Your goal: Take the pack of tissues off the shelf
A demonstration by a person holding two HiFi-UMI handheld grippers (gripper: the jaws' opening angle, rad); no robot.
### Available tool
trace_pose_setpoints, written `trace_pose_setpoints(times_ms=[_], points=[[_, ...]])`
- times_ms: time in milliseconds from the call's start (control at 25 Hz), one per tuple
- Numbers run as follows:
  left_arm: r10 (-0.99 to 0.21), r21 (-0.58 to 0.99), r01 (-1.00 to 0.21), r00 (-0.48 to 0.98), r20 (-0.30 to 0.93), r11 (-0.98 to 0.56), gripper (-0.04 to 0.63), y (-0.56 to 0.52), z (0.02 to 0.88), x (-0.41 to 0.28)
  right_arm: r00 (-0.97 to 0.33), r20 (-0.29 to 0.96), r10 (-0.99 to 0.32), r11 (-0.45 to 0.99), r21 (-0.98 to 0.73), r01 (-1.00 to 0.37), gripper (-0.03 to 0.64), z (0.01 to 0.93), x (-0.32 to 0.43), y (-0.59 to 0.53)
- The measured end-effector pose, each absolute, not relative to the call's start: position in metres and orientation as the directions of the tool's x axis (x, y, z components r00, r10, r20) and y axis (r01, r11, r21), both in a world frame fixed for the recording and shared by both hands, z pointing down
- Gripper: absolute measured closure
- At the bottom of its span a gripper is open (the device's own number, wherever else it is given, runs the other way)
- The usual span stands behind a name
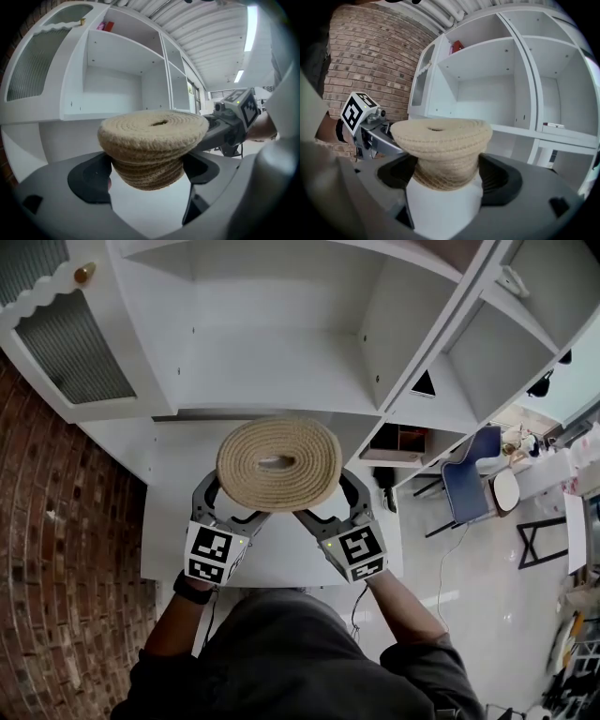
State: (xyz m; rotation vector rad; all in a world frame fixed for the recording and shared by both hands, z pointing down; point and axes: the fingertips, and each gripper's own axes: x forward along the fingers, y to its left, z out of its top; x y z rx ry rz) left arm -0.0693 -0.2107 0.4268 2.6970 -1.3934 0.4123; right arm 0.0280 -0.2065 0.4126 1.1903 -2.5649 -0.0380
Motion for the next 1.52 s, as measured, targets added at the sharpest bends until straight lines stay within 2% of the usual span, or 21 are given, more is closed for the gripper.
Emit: trace_pose_setpoints(times_ms=[680,1040,1520], points=[[-0.769,-0.057,-0.809,0.531,0.356,-0.585,0.13,-0.284,0.56,-0.067,-0.607,0.309,-0.732,0.647,0.036,-0.762,0.198,0.56,0.029,-0.279],[-0.733,0.009,-0.803,0.548,0.404,-0.595,0.13,-0.316,0.65,-0.073,-0.604,0.371,-0.705,0.641,-0.031,-0.767,0.197,0.644,0.024,-0.31],[-0.7,0.047,-0.799,0.552,0.452,-0.6,0.13,-0.329,0.728,-0.065,-0.593,0.424,-0.684,0.626,-0.077,-0.776,0.196,0.725,0.03,-0.323]])
